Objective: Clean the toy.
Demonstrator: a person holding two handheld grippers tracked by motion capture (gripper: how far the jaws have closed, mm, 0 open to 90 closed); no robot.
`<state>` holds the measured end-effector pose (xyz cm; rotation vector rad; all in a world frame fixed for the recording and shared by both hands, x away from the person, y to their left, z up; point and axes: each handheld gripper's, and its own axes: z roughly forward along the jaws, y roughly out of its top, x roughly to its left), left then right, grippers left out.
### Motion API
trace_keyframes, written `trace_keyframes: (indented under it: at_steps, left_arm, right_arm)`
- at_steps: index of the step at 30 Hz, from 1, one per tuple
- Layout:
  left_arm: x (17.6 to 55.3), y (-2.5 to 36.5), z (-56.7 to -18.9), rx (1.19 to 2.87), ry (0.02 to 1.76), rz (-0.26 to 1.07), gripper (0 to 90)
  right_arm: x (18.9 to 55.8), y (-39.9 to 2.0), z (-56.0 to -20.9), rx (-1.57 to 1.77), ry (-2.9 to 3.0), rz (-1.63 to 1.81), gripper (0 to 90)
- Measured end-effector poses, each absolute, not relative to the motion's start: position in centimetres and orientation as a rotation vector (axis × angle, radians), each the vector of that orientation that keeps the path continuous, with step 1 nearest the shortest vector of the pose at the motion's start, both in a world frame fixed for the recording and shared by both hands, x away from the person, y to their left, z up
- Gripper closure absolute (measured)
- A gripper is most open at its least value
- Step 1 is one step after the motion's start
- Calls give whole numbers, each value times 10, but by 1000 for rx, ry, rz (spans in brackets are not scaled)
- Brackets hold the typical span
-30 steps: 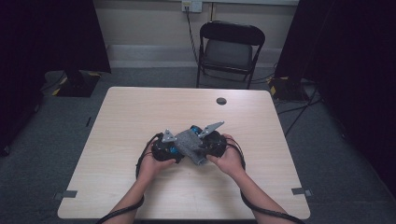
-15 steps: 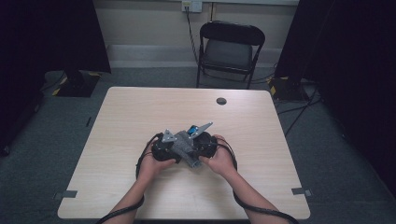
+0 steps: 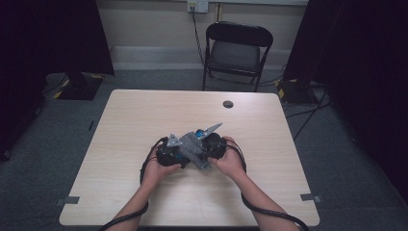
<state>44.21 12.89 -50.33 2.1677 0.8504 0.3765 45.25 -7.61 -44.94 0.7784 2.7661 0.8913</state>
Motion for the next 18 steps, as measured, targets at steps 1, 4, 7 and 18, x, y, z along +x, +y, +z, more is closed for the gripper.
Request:
trace_keyframes:
  at_steps: [1, 4, 7, 18]
  left_arm:
    - [442, 129, -503, 2167, 853, 372, 256]
    - [442, 129, -503, 2164, 855, 369, 256]
    - [442, 128, -504, 2161, 857, 365, 256]
    - [442, 128, -504, 2161, 858, 366, 256]
  right_arm:
    - [454, -78, -450, 793, 2765, 899, 778]
    - [458, -82, -450, 821, 2754, 902, 778]
    - [461, -86, -450, 841, 2748, 905, 778]
    - [469, -93, -449, 900, 2718, 889, 778]
